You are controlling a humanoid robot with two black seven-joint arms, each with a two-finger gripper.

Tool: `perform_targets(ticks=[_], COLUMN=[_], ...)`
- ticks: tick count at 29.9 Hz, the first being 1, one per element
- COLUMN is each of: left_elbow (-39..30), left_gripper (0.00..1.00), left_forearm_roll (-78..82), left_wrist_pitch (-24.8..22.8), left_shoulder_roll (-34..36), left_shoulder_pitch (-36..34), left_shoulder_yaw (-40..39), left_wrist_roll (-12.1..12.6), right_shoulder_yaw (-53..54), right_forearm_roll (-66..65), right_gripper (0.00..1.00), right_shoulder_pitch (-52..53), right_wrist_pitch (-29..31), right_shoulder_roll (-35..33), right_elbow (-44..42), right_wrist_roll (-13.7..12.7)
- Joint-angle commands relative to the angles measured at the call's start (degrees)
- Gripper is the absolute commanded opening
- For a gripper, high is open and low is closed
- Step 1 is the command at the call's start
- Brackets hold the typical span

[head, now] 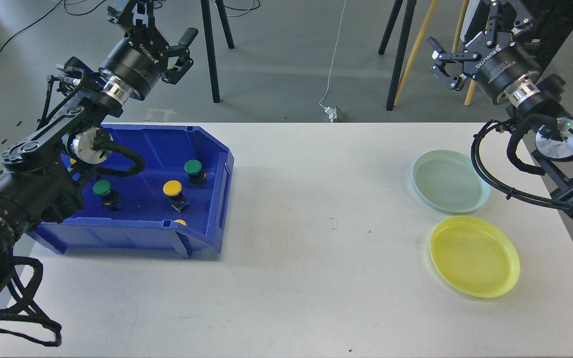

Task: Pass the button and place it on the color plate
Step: 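Move the left gripper down into the blue bin over a button, then grasp a yellow-capped button in the bin with the left gripper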

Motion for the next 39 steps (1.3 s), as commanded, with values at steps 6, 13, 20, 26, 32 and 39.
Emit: perform_targets(ticks=[6,13,20,26,32,39], left_elbow=[0.86,-7.28,-27.15,-29.72,-27.01,-14.62], left_gripper=[1.00,0.99,0.98,0.98,0.98,0.98], left_forearm_roll=[-0.80,-0.98,8.93,34.12,59.91,65.21], left_wrist_pitch=[-0.01,-0.01,-0.01,-0.01,0.75,0.92], left_shoulder_roll=[-0.11,-2.84,11.89,23.35,21.43,11.67], left_shoulder_pitch=[-0.23,1.08,0.58,-14.79,-22.64,-21.68], left_shoulder_yaw=[-0.61,-7.36,-2.85,30.62,52.02,62.13], left_wrist_roll=[0.00,0.00,0.00,0.00,0.00,0.00], right_shoulder_yaw=[0.08,0.17,0.52,1.75,3.42,4.83], right_forearm_roll=[0.01,0.01,0.09,0.18,0.27,0.36], right_gripper=[1.00,1.00,1.00,1.00,1.00,1.00], right_shoulder_pitch=[-0.25,-1.82,-4.28,-6.83,-8.68,-9.56], right_wrist_pitch=[0.00,0.00,0.00,0.00,0.00,0.00], right_shoulder_roll=[1.45,3.12,2.60,0.05,0.04,-0.04], right_elbow=[-1.17,-3.02,-3.02,-2.93,-2.58,-2.40], right_wrist_roll=[0.00,0.00,0.00,0.08,0.17,0.08])
